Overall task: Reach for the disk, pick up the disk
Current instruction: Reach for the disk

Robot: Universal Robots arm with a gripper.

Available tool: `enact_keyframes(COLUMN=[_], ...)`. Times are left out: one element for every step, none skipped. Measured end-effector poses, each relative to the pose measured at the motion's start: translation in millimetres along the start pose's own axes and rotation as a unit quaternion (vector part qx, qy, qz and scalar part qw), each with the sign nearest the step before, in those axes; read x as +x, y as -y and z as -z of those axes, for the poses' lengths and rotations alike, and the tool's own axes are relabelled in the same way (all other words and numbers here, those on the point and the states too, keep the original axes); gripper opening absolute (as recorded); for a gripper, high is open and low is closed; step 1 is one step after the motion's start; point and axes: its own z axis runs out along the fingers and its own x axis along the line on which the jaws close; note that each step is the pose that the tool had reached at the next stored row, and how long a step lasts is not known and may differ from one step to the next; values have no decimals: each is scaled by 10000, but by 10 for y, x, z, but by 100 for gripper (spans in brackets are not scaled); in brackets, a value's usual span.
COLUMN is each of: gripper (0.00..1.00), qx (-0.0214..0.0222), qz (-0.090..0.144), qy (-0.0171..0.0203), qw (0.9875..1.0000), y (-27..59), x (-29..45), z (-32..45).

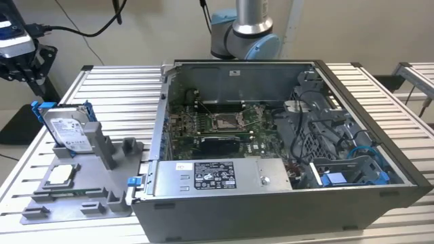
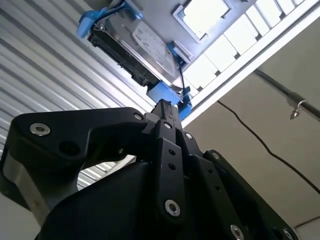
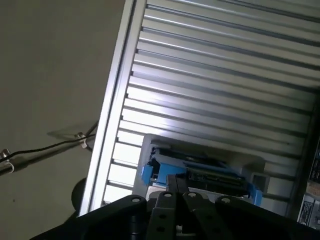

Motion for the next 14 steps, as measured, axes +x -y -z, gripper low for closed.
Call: enact_keyframes(gripper=[0,0,0,0,0,0,0,0,0,0,0,0,0,0], qx=[0,0,0,0,0,0,0,0,0,0,0,0,0,0], qz=[92,182,278,362,455,547,666,759,851,944,1030,1120,1215,1303], qy=[-4,-7,-11,-14,-17,-21,-25,-29,-32,-36,-39,-43,-46,-50], qw=[10000,9998,9996,9993,9990,9985,9978,9971,9964,9955,9947,9937,9926,9915], y=[0,0,-1,0,-1,-1,-1,-1,-1,-1,-1,-1,-1,-1], x=[0,0,0,0,0,0,0,0,0,-1,-1,-1,0,-1], z=[0,0,0,0,0,0,0,0,0,0,0,0,0,0])
